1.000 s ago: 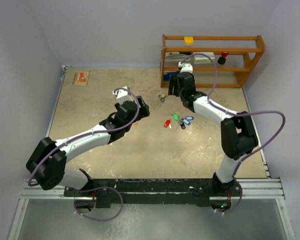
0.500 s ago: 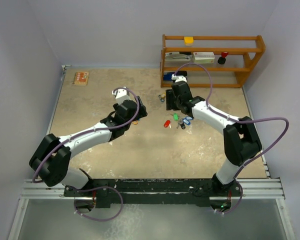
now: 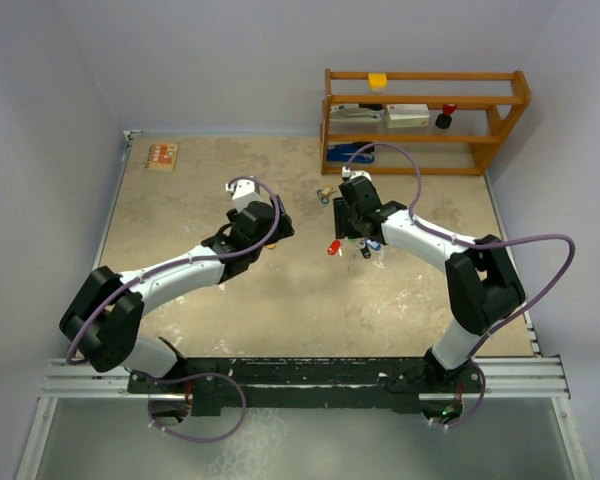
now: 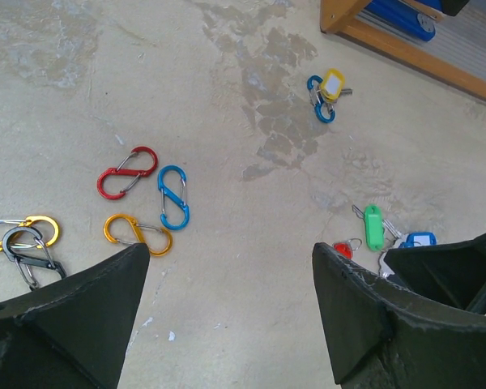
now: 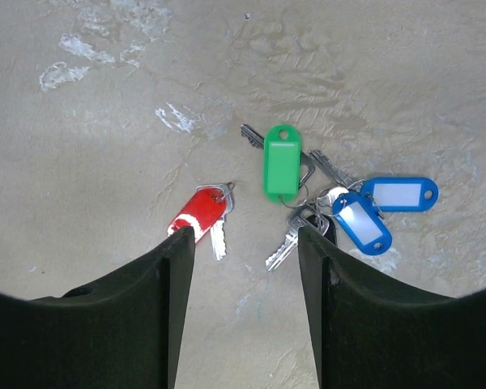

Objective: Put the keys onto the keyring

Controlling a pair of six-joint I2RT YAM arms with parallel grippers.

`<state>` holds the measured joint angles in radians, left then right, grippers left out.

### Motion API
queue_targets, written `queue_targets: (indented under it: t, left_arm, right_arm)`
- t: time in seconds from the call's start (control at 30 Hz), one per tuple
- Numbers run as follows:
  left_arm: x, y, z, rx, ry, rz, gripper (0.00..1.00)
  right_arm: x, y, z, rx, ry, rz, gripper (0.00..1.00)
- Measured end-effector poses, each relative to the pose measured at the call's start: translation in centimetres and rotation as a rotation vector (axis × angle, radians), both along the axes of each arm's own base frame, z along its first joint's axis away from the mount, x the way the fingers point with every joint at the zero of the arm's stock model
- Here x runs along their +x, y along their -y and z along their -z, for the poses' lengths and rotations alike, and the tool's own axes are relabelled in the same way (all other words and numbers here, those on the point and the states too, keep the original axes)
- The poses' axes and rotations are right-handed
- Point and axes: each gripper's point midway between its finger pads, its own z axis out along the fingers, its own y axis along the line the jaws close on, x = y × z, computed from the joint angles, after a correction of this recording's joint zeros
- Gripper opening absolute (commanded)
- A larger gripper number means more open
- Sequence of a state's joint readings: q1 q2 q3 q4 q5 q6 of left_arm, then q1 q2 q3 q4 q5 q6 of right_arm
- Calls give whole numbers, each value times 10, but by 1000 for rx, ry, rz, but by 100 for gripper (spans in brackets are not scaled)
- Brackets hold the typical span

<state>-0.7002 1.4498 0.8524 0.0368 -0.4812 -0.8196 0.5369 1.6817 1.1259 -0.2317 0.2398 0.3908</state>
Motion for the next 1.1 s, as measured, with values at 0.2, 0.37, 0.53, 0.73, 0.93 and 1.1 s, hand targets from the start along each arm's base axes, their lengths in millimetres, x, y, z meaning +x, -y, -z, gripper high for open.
queue_targets:
  t: [0.2, 0.37, 0.53, 0.73, 0.93, 1.1]
  left_arm:
    - [0, 2, 0, -8, 0, 9, 78]
    - [-2, 2, 6, -4, -10, 14, 78]
    - [-3, 2, 7, -4, -11, 16, 78]
    - [-2, 3, 7, -6, -10, 17, 78]
    - [-2, 3, 7, -7, -9, 18, 78]
    - [-2, 3, 6, -8, -8, 18, 78]
  right_arm:
    - [-2, -2, 0, 7, -4, 4, 52]
    - [-4, -7, 1, 31, -15, -2, 50]
    - [-5, -10, 8, 32, -33, -1, 50]
    - [-8, -12, 19, 34, -63, -1, 49]
    - [-9, -14, 28, 37, -87, 1, 49]
    - [-9, -18, 38, 46, -115, 4, 48]
